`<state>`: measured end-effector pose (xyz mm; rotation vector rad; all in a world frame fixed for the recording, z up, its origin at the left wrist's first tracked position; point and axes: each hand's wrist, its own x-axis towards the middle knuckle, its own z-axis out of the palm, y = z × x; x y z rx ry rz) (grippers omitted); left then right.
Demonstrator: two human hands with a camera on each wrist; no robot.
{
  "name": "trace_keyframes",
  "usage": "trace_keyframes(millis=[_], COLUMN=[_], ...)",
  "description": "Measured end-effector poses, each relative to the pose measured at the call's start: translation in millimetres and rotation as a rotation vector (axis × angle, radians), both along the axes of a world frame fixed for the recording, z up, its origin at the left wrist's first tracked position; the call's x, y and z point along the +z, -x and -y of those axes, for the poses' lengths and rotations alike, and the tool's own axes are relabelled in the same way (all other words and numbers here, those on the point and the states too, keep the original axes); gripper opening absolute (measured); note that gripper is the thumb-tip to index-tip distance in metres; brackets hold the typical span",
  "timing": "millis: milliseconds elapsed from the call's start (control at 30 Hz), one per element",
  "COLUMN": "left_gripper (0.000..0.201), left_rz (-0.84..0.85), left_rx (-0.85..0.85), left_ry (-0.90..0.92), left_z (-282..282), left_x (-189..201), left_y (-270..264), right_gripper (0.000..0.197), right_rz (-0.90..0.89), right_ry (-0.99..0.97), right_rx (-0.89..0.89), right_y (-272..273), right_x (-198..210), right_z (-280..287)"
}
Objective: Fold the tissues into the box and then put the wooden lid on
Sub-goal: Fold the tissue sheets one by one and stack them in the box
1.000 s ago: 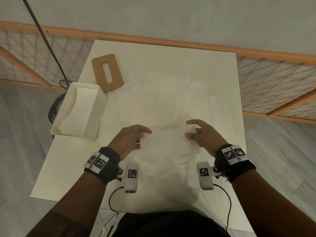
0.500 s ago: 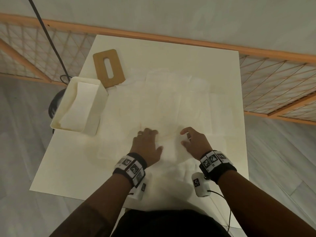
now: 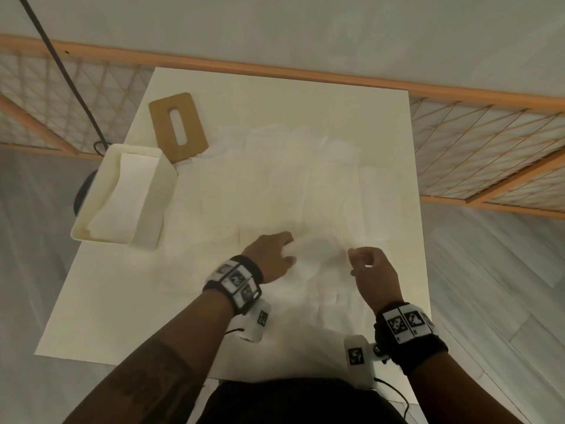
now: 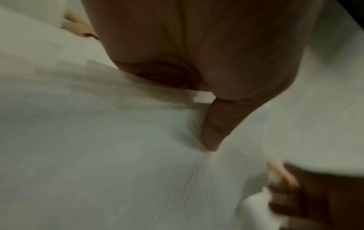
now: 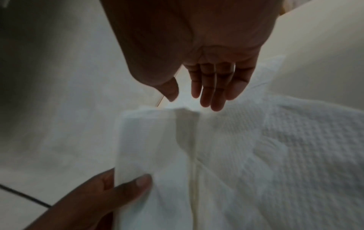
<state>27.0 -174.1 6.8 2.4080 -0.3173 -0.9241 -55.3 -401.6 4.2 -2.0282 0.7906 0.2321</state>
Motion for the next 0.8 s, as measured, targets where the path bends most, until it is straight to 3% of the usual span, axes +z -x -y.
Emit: trace_keyframes(millis=[67,133,167,233,400,500,633,700,800], left_gripper=[0.050,0.057,0.061,0.067,0.071,0.070,0.078,0.064,0.045], left_rz=[-0.131,-0.331,-0.418,-0.475,-0.357,-0.278,-0.155,-0.050,0.064], left_rx=[0.245,0.527,0.593,0.580,0.649,0.612,0.736,0.733,0.734], left_ry=[0.297,0.666,0.761,0.793,0.825,0.733,0.658,0.552,0.485], left_z=[-9,-8,-4,7,3,-2,-14,-27,-64], left_x=[8,19,23,30,33,39,45,49,57], left_y=[1,11,16,26,26,25,16,10,0], right_gripper=[0.047,0.061,0.064,0.068,0.080,0.070,0.058,0.050,0.052], right_rz=[-0.014,-0.048,-0.054,-0.021,0.045,0.060,0.094,0.097,0.099], right_ry=[-0.168,-0.502,-0.701,-0.867,-0.724,-0.624,-0.448,-0.377,-0.374], right_rx=[-0.065,-0.028,0.017,0.088,0.069,0.222,0.272,0.271,0.248], right_y=[2,-2,-5,-12,-25,-25,-30,-35,-45], right_x=[11,29,40,48,44,42,41,44,50], right_z=[-7,-27,-38,-51,-42,-51,-75,-92,-127])
